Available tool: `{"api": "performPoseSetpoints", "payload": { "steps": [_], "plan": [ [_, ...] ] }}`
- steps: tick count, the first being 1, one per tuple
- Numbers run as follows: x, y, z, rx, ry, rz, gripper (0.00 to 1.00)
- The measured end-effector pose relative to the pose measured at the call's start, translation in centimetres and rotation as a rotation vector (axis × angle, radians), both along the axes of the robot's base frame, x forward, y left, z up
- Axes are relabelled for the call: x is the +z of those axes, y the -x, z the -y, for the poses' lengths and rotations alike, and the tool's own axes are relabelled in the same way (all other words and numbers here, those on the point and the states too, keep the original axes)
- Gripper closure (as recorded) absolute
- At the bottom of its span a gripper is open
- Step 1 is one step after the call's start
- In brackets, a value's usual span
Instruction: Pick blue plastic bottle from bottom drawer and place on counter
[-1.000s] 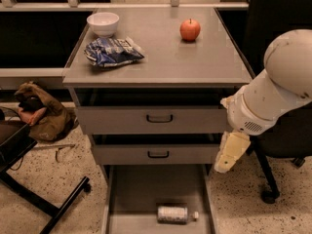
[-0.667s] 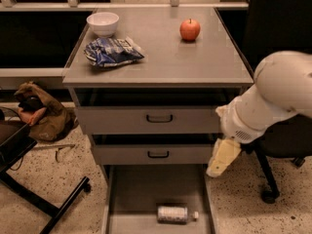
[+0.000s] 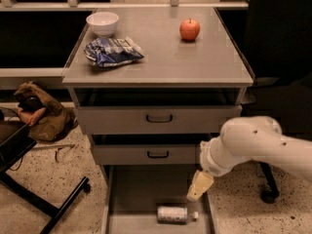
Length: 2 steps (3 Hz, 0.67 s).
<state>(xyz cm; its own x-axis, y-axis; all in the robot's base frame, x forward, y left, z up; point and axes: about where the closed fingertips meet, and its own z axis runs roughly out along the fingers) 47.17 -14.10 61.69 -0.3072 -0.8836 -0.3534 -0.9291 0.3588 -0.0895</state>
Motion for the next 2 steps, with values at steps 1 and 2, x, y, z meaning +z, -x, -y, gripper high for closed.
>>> {"api": "performPoseSetpoints", "payload": {
  "steps": [1,2],
  "plan": [
    [0.13,-1.67,-0.43,-0.020,-0.025,0.065,0.00],
    [0.13,-1.67,-0.43,-0.020,-0.025,0.065,0.00]
  ]
}}
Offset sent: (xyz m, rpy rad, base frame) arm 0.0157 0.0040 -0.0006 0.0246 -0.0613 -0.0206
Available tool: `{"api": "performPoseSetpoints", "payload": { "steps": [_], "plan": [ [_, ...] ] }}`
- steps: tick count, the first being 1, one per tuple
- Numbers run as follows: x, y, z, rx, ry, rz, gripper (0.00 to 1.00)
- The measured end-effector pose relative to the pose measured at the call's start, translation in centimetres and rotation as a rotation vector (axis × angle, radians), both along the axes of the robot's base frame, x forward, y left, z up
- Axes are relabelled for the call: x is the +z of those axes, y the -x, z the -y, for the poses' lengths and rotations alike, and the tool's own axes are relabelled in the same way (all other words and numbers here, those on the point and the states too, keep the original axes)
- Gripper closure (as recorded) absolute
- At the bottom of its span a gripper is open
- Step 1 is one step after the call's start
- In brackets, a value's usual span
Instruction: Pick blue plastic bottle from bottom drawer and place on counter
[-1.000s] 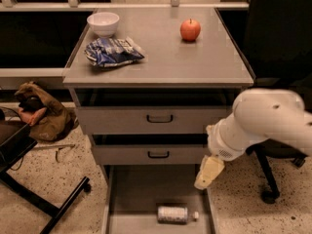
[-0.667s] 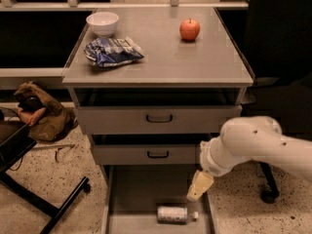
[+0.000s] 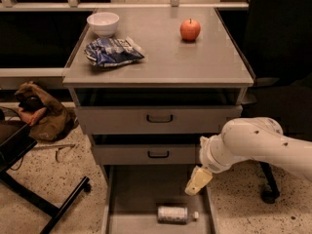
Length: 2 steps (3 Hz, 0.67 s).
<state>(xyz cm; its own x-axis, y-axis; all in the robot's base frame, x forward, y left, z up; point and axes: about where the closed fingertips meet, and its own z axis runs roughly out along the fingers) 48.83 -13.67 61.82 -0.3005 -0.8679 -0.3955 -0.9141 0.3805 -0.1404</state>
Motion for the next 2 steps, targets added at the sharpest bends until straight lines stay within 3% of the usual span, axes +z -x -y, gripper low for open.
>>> {"api": "performPoseSetpoints", "payload": {
  "steps": [1,2],
  "plan": [
    [-3.5,0.0,-0.7,0.019,-0.064,-0.033,0.00],
    [-10.3,-0.1,-2.2,0.027,-0.179,-0.061,0.00]
  ]
}}
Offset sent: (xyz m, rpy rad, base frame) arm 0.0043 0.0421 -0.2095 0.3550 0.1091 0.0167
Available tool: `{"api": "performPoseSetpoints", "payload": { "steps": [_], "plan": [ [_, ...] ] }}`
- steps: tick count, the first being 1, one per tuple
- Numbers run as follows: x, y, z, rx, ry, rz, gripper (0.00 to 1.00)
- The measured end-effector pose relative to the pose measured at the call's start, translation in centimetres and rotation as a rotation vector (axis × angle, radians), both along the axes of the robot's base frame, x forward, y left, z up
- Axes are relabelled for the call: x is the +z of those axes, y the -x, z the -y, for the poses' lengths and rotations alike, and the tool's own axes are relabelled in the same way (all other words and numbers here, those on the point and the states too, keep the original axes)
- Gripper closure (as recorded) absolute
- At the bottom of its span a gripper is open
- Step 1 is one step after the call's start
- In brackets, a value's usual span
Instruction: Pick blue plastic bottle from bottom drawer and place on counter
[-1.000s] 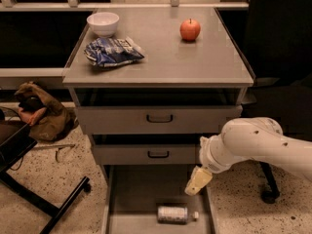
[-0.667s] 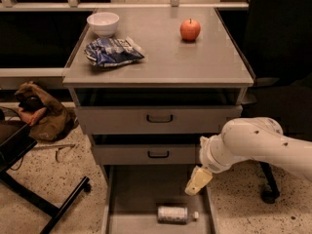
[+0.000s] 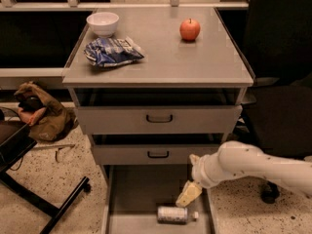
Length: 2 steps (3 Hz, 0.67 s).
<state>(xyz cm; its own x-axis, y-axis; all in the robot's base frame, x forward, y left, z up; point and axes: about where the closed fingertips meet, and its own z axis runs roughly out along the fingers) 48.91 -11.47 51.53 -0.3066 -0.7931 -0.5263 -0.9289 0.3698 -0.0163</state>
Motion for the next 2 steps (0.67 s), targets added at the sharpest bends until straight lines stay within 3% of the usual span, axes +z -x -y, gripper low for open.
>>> {"api": "performPoseSetpoints", "payload": {
  "steps": [1,2],
  "plan": [
    [-6.8,0.0,-1.5,-0.012,-0.088,-0.034,0.00],
    [-9.5,0.1,-1.3,-0.032,-0.185,-0.050,0.00]
  ]
}}
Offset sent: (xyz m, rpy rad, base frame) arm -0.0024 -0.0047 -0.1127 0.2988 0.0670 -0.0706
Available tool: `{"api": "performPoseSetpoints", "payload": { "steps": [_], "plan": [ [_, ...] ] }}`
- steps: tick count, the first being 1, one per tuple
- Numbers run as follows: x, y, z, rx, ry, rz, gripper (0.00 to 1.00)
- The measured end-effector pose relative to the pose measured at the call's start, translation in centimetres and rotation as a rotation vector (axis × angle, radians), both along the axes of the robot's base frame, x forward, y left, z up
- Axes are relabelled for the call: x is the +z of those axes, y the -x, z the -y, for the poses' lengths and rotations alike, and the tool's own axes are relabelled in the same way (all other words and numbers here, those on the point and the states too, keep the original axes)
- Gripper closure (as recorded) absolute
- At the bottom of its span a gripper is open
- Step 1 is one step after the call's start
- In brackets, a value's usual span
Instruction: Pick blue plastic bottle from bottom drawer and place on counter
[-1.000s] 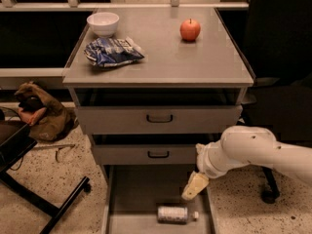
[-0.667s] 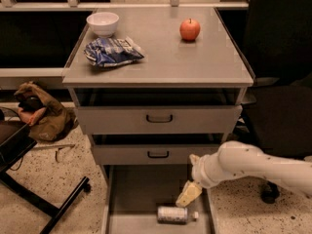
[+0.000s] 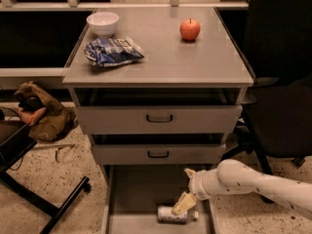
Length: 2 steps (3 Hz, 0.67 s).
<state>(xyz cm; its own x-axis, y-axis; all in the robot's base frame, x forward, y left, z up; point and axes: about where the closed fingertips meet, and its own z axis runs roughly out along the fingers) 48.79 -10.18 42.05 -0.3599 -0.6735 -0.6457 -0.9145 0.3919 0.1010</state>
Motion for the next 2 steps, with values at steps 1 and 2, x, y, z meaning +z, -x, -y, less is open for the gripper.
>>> {"api": "performPoseSetpoints", "payload": {
  "steps": [1,2],
  "plan": [
    [0.0,0.0,0.0,0.000,0.000,0.000,0.00],
    [-3.1,0.1,-0.4,-0.007,-0.002,-0.018,0.00]
  ]
}}
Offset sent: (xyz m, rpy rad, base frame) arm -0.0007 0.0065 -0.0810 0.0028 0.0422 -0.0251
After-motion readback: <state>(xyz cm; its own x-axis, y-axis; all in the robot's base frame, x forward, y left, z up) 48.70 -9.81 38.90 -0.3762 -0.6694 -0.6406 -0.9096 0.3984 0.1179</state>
